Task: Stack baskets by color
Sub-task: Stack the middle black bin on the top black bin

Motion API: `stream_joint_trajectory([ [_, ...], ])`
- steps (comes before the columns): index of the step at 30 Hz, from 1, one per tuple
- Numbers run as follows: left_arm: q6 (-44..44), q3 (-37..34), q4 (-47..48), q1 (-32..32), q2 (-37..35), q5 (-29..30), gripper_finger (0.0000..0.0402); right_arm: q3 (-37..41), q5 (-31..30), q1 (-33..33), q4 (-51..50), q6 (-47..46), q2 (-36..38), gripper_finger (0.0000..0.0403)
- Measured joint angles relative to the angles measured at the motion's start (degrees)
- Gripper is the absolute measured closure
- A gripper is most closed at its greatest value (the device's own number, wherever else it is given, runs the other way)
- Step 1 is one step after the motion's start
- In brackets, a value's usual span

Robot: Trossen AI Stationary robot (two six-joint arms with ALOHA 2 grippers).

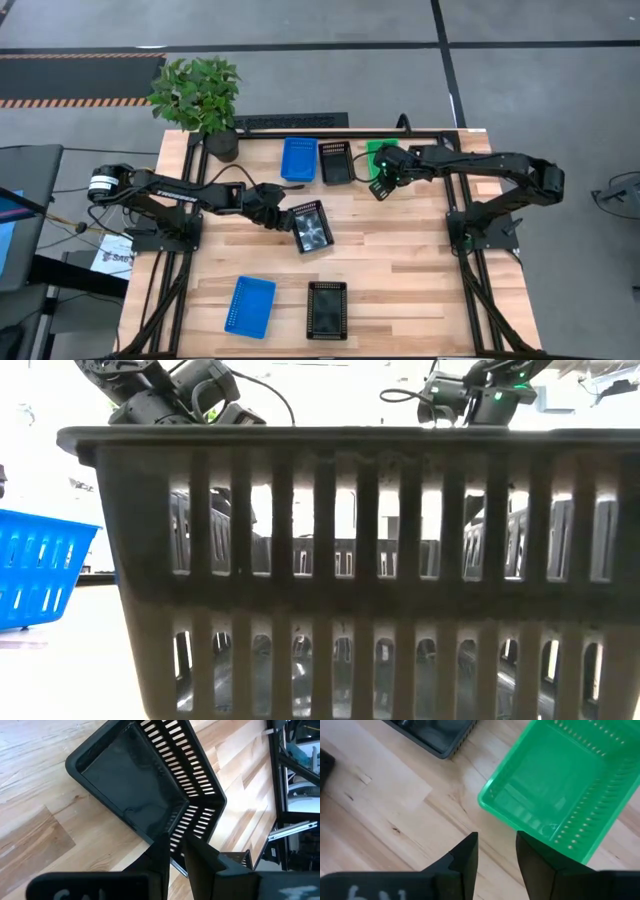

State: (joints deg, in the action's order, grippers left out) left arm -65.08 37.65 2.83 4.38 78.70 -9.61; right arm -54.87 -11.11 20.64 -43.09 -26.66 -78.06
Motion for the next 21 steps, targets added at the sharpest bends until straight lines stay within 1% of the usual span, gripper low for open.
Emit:
stream_joint_trajectory([
  [7,0.15,0.00,-2.08,0.00,-0.02,-1.29,0.0360,1.04,-0.18,-0.53,0.46,-0.59,0.00,0.0250],
  [12,0.29,0.30,-5.06,0.00,-0.02,-6.49,0.0360,2.36,-0.05,-2.06,0.69,-0.79,-0.07,0.0249],
  [16,2.44,3.22,-5.35,0.00,-0.88,-9.40,0.0360,2.36,-0.62,-2.14,2.54,-0.76,-0.07,0.0254],
  [19,5.29,5.62,-4.89,0.73,-2.87,-9.48,0.0360,2.36,-2.10,-1.33,4.18,0.45,-0.07,0.0257],
  [21,7.37,7.21,-5.09,1.59,-4.70,-8.37,0.0360,2.36,-2.55,0.26,6.46,1.60,-0.07,0.0258],
])
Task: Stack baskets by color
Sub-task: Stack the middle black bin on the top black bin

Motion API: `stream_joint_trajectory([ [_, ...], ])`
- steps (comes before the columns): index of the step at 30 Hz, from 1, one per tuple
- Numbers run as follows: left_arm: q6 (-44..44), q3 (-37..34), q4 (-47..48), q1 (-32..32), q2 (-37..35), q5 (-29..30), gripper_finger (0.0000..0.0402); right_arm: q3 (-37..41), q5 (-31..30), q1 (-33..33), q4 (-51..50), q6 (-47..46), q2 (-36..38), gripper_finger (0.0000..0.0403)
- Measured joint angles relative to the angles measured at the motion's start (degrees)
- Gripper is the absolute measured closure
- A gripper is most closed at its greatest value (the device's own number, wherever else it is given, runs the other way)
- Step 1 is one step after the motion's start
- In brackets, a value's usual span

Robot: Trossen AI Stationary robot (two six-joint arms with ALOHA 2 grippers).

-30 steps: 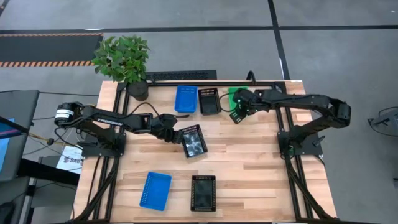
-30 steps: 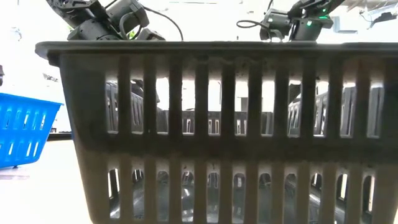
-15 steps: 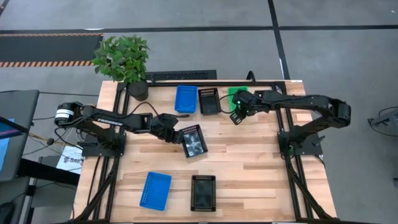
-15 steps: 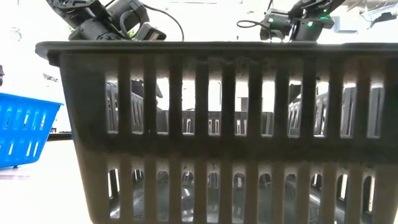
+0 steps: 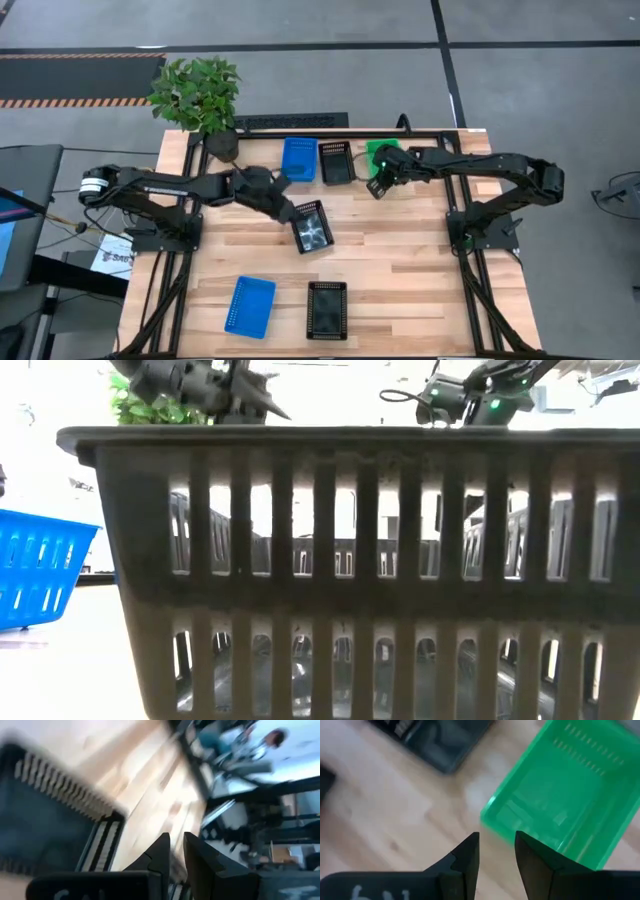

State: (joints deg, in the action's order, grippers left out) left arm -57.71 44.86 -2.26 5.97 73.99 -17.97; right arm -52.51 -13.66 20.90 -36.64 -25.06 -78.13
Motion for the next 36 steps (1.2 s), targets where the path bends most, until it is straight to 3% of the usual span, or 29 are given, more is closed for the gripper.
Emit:
stream_joint_trajectory([
  [4,2.15,1.82,0.24,1.90,-4.34,2.17,0.0360,-0.36,0.88,4.32,4.02,0.86,0.00,0.0259],
  [9,2.66,2.40,0.24,2.67,-11.53,2.34,0.0360,-5.46,16.02,6.51,4.30,-2.87,0.31,0.0257],
  [11,3.40,2.40,0.12,2.66,-14.47,2.47,0.0360,-7.18,22.93,5.23,4.45,-6.00,0.31,0.0257],
  [13,3.52,2.40,-0.35,2.15,-17.33,3.54,0.0360,-8.28,25.46,2.35,5.61,-9.27,0.31,0.0258],
  [16,3.58,2.40,-0.26,1.11,-20.94,6.97,0.0360,-8.42,23.90,-3.66,7.55,-13.09,0.08,0.0260],
  [22,3.62,2.40,0.15,-1.24,-25.56,14.85,0.0358,-8.29,12.56,-14.46,9.80,-17.35,-2.56,0.0240],
  [29,4.81,2.36,-0.26,-3.44,-30.55,16.10,0.0330,-8.38,7.76,-20.07,16.84,-24.43,-10.68,0.0183],
  [36,7.48,2.36,-0.08,-3.58,-35.09,17.09,0.0299,-11.75,2.86,-20.64,15.12,-27.49,-17.50,0.0184],
])
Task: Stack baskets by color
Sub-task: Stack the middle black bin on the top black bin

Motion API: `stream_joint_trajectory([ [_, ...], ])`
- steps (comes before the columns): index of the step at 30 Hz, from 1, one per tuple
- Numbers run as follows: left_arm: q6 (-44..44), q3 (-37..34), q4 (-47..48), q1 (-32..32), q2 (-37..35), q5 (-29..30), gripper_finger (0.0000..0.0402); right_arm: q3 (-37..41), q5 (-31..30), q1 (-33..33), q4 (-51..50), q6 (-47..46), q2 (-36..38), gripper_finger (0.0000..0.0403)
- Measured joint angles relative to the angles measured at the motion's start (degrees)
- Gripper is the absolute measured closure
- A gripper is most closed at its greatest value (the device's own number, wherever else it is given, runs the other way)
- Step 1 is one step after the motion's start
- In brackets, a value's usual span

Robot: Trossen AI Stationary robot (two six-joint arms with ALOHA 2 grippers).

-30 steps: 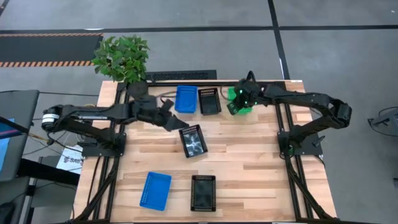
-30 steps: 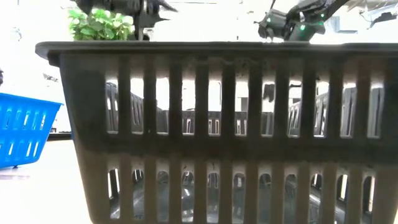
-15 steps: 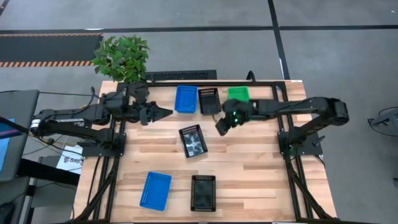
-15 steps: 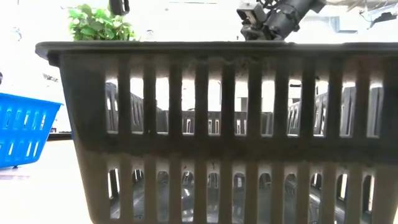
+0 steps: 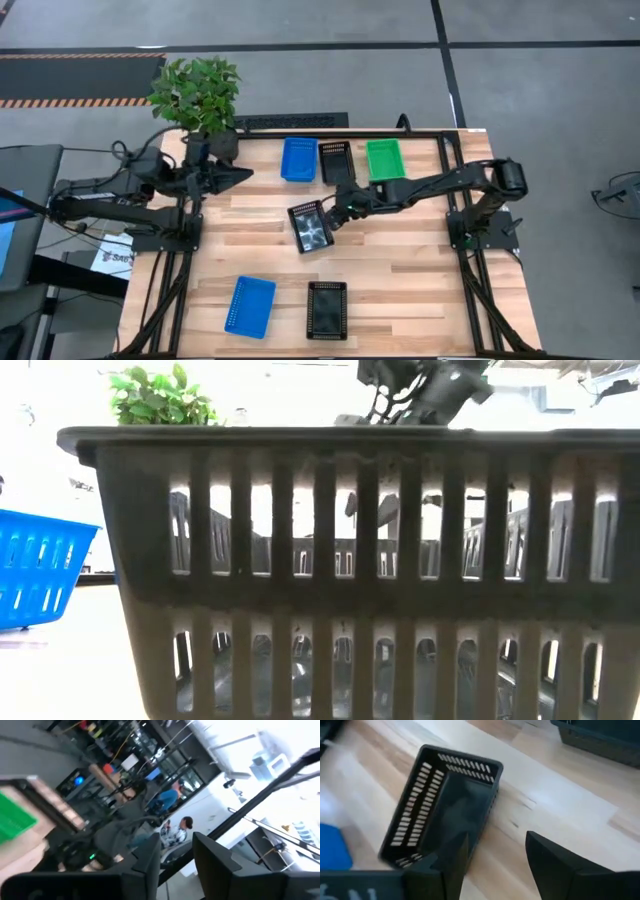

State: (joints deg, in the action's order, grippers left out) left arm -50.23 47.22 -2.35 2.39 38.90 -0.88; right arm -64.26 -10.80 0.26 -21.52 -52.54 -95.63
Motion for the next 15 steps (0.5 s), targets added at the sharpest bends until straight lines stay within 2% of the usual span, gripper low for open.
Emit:
stream_joint_trajectory([
  [9,5.65,0.00,2.92,-0.02,-4.87,-0.11,0.0280,-5.70,0.11,0.27,-7.96,0.33,-6.78,0.0193],
  [15,4.20,-0.02,3.94,-0.02,-6.77,0.06,0.0280,-5.99,0.09,1.06,-6.10,-1.10,-8.47,0.0193],
])
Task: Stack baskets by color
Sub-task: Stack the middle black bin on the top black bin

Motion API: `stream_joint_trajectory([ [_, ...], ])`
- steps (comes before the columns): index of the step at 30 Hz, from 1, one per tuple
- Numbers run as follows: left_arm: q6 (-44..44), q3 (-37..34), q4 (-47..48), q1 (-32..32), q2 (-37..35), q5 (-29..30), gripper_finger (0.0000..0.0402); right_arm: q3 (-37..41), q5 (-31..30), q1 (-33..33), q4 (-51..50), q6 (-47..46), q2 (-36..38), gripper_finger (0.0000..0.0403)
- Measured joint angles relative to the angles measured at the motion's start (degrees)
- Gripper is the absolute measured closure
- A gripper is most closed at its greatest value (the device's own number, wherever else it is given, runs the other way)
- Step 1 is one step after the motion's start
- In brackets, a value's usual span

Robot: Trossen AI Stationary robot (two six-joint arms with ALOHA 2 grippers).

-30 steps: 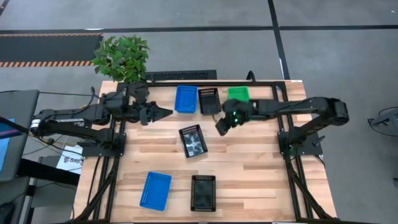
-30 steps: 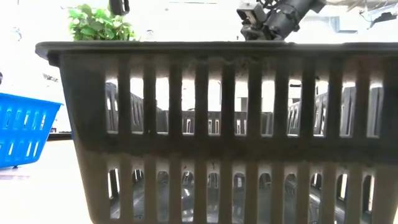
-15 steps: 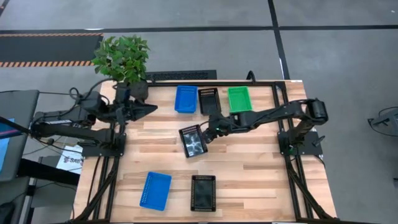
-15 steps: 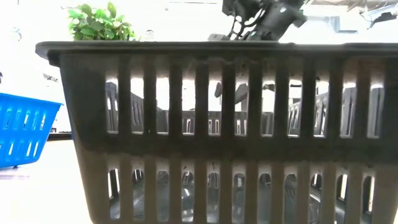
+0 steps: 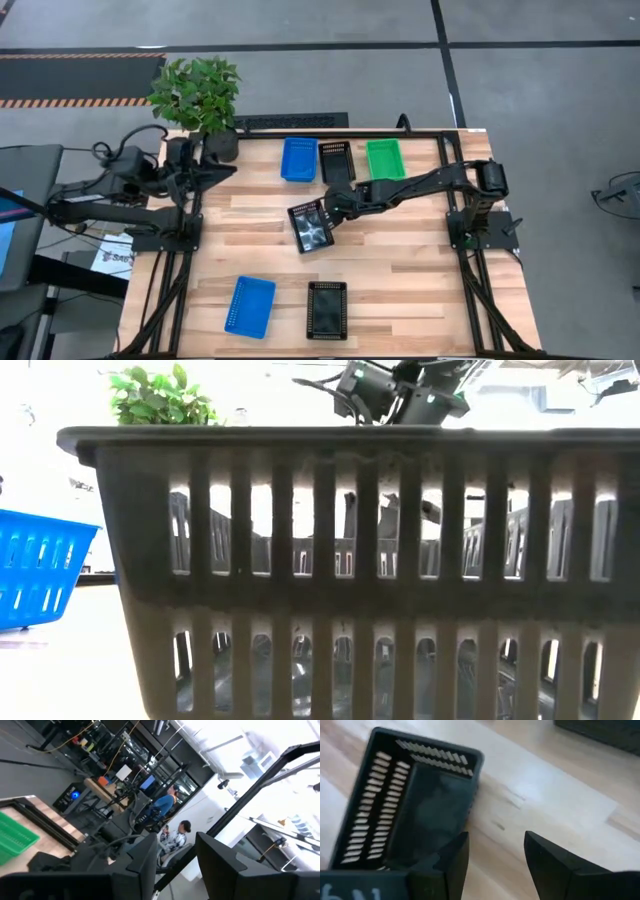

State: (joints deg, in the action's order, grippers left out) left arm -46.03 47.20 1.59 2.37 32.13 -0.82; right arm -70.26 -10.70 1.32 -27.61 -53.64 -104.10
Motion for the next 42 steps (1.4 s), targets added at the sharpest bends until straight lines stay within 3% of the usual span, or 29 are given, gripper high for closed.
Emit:
stream_joint_trajectory([
  [11,-0.31,0.00,0.25,0.00,-1.57,0.35,0.0280,0.03,0.25,-1.66,3.58,-3.35,-0.41,0.0193],
  [42,-1.72,0.00,0.26,0.01,-1.55,2.73,0.0280,0.02,3.18,-0.44,5.25,-0.29,-2.01,0.0174],
])
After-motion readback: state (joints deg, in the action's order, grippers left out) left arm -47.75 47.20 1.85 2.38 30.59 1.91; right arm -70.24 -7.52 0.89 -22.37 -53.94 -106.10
